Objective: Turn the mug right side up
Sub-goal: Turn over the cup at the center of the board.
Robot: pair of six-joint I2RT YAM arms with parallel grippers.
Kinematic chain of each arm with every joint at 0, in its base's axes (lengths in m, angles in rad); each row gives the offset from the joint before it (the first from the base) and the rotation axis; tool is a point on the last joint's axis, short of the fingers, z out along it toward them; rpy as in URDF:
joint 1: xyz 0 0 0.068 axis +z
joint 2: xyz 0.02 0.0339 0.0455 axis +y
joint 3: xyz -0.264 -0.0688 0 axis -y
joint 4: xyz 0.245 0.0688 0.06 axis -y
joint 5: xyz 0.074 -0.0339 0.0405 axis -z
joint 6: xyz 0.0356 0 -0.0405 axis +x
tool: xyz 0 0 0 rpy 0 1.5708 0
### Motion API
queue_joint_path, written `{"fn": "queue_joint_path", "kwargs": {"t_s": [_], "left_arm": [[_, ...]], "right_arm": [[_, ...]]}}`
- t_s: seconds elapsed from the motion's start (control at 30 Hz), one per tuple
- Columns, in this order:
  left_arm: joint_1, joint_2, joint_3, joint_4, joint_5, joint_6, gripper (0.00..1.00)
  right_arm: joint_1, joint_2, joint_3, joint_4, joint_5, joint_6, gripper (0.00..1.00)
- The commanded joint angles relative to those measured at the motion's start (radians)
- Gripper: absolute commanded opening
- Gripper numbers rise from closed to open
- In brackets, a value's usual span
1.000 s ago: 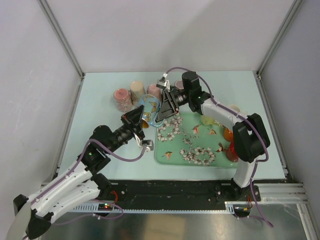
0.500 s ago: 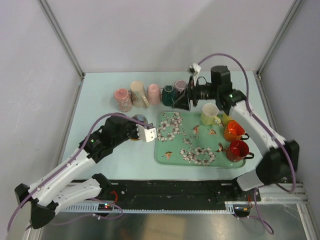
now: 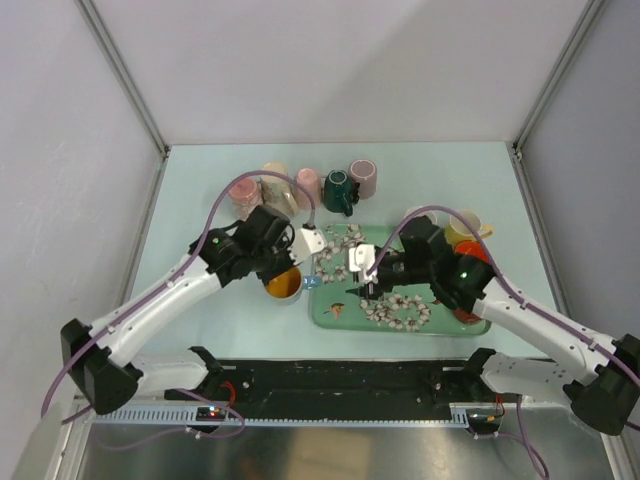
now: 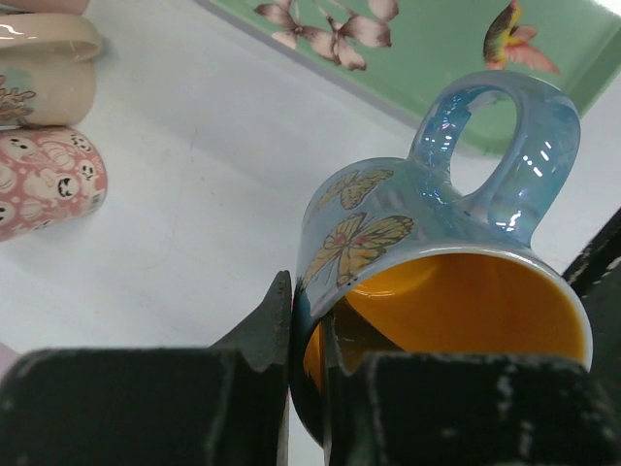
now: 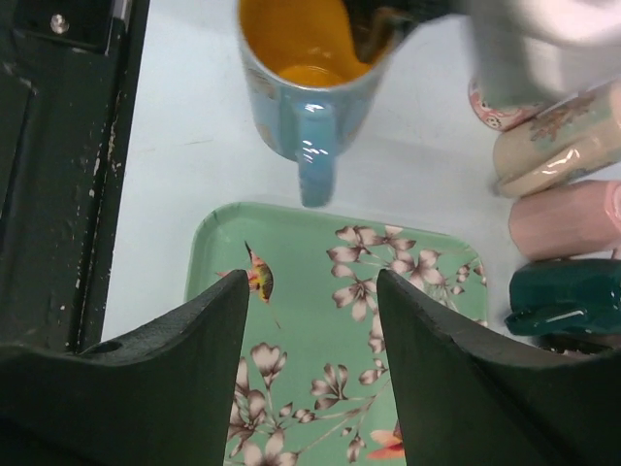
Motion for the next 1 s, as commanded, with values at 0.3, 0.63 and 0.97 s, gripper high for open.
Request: {"fn": "queue_joint_path", "kwargs": {"t_s": [0.3, 0.63, 0.97], "left_arm": [[0.002, 0.153, 0.254, -0.057, 0.156, -0.188, 0.00], [0.003, 0.194, 0.344, -0.057, 0.187, -0.224, 0.06], [0.061, 0.180, 0.380, -0.060, 0.242, -0.296, 0.89]], "right_arm": [[0.102, 0.182, -0.017, 0.263, 0.193, -0.035, 0.72], [0.109, 0.266, 0.003, 0.268, 0.123, -0.037, 0.19], [0.008, 0.157, -0.070, 0.207, 0.139, 0.006, 0.00]]}}
